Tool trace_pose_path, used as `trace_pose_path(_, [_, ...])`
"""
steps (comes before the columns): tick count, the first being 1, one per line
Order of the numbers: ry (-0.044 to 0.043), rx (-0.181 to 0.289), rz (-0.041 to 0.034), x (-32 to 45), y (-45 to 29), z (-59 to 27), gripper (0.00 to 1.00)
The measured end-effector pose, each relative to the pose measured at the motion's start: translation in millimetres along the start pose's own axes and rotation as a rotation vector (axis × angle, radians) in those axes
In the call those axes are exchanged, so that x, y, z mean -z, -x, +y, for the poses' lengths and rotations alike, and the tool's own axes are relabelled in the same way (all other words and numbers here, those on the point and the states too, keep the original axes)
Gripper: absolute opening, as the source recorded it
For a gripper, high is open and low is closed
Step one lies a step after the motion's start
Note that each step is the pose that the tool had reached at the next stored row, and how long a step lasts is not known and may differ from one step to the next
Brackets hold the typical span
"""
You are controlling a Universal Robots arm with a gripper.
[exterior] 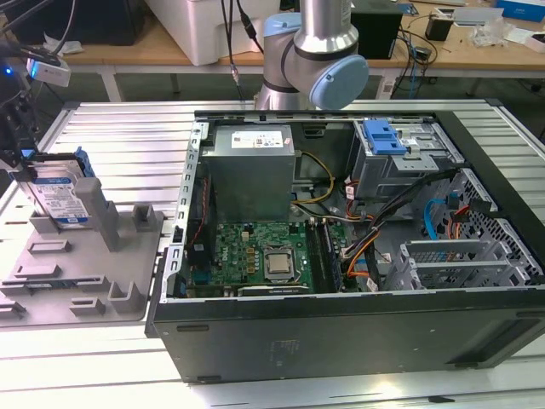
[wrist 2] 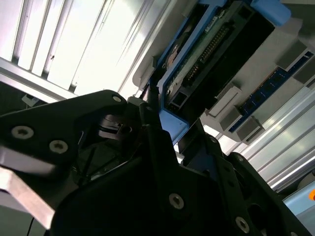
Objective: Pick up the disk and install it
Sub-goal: 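Pick up the disk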
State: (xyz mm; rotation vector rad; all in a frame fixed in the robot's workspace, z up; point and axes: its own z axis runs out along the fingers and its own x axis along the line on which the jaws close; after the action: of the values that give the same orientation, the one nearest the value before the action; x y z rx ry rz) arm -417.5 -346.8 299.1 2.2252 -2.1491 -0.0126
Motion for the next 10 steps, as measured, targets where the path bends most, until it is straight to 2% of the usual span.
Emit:
trace_pose_path(1, [0.0, 0.0, 0.0, 0.0, 0.0, 0.0, 0.41])
trace_pose_path(10, [-0.0001, 0.0, 0.0003, 0.0, 0.0, 0.0, 0.41])
